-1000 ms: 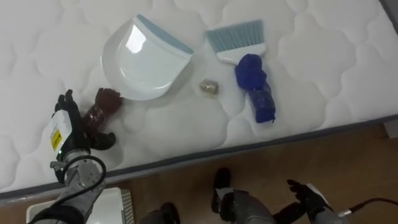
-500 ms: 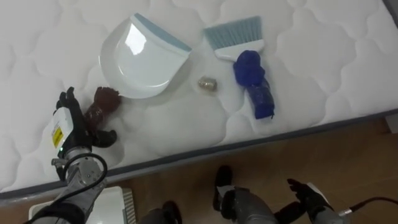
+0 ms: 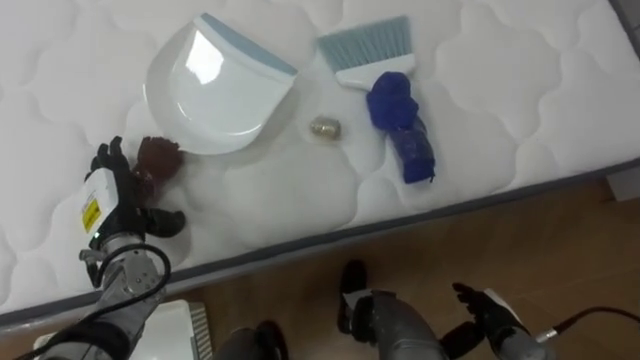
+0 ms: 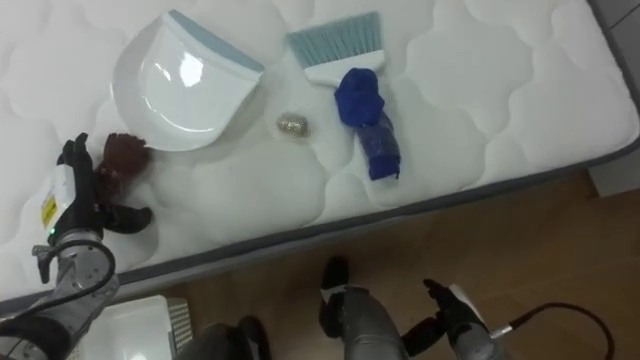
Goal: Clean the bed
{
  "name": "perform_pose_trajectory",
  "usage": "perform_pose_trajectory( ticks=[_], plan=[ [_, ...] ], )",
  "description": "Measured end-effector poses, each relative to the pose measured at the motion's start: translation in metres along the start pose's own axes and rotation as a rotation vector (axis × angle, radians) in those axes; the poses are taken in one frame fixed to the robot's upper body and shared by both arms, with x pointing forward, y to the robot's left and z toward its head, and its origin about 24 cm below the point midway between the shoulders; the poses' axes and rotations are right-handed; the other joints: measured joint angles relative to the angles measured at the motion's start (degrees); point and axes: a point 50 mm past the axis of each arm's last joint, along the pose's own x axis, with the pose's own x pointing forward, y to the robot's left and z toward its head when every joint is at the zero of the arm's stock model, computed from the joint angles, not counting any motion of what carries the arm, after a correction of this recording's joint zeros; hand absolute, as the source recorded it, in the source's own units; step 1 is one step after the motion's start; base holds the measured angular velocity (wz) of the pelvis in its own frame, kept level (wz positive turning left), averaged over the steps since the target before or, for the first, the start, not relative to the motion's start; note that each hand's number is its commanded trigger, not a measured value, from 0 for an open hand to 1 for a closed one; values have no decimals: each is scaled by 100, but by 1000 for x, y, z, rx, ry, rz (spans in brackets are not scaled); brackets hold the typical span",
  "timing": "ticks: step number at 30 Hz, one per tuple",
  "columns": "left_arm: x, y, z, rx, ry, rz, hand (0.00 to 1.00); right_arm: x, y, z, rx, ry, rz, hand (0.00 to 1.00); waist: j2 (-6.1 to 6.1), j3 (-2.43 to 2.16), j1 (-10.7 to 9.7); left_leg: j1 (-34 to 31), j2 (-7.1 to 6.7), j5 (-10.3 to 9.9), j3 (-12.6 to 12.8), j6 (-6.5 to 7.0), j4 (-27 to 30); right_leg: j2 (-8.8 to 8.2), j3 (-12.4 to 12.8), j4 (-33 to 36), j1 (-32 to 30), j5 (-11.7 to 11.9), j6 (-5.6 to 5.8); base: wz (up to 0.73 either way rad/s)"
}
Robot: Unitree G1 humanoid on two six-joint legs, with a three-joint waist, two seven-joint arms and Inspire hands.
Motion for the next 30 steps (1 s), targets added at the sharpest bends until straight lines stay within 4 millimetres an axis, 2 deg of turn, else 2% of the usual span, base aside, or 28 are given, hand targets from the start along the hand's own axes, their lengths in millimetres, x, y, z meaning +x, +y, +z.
perform_pose_trajectory(
  ticks=[7,17,20,25,30],
  plan=[
    [4,2,-3,-68,67,-44,0,1,-1,3,-7,1,7,0,-1,2,3,-116,56,-166,65,41,276,-12,77,260,-167,-76,22,-7],
    [21,12,7,-102,97,-133,0,1,-6,8,-24,-12,-4,0,39,8,12,-340,79,-232,61,71,503,-75,85,388,-368,-92,50,0],
    [23,12,9,-121,112,-158,100,1,-8,9,-25,-6,-16,0,105,17,13,-369,104,-253,67,104,575,-88,58,414,-375,-87,61,0],
    [26,16,7,-113,130,-175,100,1,-8,9,-22,-4,-19,0,109,14,2,-361,93,-258,80,110,610,-90,99,476,-391,-80,71,0],
    [34,31,4,-85,141,-140,100,1,-8,10,-20,-4,-26,0,110,13,-35,-348,53,-260,106,119,619,-90,185,494,-420,-66,72,-1]
  ],
)
